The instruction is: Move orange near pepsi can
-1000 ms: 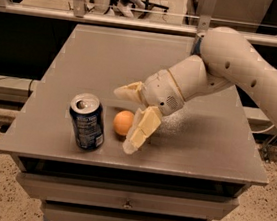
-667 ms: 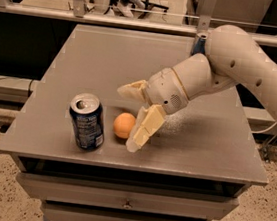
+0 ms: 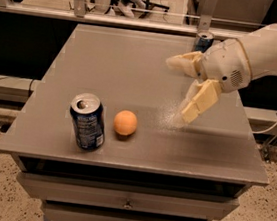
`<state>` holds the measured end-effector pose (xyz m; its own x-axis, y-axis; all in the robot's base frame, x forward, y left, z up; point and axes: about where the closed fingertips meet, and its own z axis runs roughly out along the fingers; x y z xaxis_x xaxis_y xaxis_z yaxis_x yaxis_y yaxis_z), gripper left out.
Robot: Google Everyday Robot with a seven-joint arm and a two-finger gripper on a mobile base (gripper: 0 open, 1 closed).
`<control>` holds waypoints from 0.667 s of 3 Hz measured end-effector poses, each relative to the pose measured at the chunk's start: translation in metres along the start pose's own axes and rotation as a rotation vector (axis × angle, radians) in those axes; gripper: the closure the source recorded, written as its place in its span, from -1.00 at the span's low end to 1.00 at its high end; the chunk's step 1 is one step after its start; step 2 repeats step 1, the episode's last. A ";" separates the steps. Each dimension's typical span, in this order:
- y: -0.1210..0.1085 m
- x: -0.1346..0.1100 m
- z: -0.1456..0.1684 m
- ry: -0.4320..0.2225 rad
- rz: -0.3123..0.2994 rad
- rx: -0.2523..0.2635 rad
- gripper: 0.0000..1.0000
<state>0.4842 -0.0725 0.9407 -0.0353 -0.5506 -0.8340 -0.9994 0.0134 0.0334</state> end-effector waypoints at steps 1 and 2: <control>-0.003 -0.004 -0.010 -0.003 -0.006 0.021 -1.00; -0.003 -0.004 -0.010 -0.003 -0.006 0.021 -1.00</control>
Offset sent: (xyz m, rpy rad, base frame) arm 0.0000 0.0000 0.0000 0.0000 0.0000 0.0000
